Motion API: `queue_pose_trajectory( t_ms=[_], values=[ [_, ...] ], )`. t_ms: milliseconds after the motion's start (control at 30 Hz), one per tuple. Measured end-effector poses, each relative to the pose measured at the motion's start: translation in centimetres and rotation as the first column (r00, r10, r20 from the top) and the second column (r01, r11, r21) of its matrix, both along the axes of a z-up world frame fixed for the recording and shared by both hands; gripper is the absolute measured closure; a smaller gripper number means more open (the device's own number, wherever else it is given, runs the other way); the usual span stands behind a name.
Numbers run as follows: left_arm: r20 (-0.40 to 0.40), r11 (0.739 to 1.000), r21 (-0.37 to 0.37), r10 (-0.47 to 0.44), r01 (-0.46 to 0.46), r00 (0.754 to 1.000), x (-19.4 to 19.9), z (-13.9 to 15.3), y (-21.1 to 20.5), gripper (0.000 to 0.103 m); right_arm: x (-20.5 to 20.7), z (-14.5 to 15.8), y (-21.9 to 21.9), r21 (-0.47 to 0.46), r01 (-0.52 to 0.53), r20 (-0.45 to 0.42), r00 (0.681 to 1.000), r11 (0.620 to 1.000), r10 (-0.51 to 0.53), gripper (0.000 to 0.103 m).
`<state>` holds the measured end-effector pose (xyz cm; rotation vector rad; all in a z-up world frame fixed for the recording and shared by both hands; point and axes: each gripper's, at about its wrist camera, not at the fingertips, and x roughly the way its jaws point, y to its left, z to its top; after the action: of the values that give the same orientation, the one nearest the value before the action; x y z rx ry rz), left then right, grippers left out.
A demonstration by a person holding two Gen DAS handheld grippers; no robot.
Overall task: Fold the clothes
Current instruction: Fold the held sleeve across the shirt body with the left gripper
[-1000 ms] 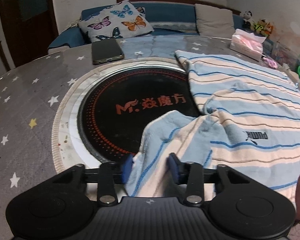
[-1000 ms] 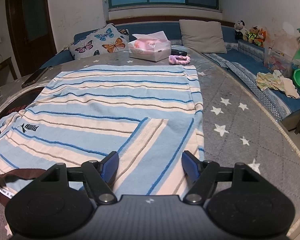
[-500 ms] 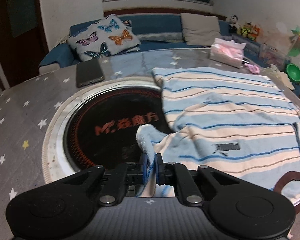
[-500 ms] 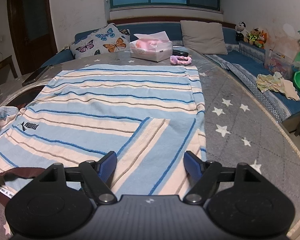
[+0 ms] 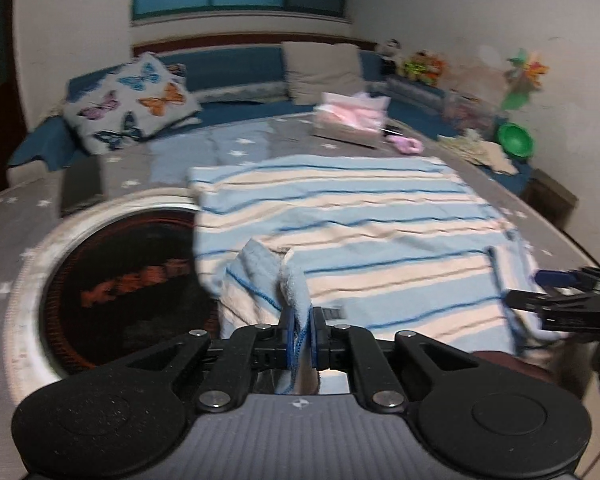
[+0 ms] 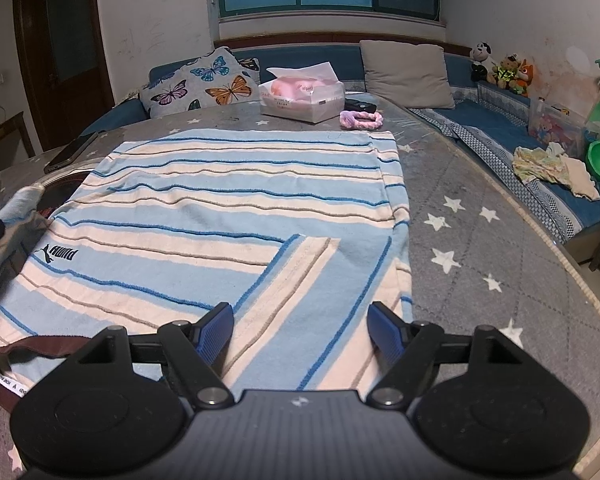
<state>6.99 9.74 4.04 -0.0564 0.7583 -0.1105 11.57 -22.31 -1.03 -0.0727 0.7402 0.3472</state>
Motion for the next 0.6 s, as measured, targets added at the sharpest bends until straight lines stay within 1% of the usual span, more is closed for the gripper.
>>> queue_pose_trajectory(
  t_ms=[67,233,300,333,467,533,600],
  values=[
    [-0.01,0.999,-0.006,-0.034,0.034,0.999,0.0,-0.4,-1.0,0.091,0.0,0.0,0.1,0.0,0.001,0.0,1.0,1.0,-0.001,0.027],
    [-0.016,0.994,-0.04,-0.107,0.106,0.994,-0.7,-0.6,-2.2,0.091,0.0,0.0,0.1,-0.001,0.0,0.002,1.0,1.0,0.0,0.026],
    [-0.011,0.993,-0.028,-0.111,0.111,0.994,-0.9,-0.4,-1.9,0.09,0.0,0.0,0.1,-0.002,-0.001,0.002,1.0,1.0,0.001,0.026],
    [-0.008,0.994,-0.02,-0.106,0.106,0.994,-1.0,-0.3,-1.6,0.09,0.0,0.0,0.1,-0.001,-0.001,0.002,1.0,1.0,0.001,0.026],
    [0.0,1.0,0.022,-0.016,0.016,1.0,-0.3,0.0,1.0,0.09,-0.1,0.0,0.0,0.001,-0.001,0.002,1.0,1.0,0.001,0.026],
    [-0.005,0.997,0.065,0.039,-0.039,0.999,0.5,-0.4,2.2,0.09,-0.1,-0.1,0.0,0.001,-0.001,0.003,1.0,1.0,0.001,0.025],
    [-0.024,0.995,0.08,0.069,-0.067,0.997,1.4,-1.0,3.1,0.091,-0.1,0.0,0.0,0.001,0.0,0.001,1.0,1.0,0.0,0.025]
  ],
)
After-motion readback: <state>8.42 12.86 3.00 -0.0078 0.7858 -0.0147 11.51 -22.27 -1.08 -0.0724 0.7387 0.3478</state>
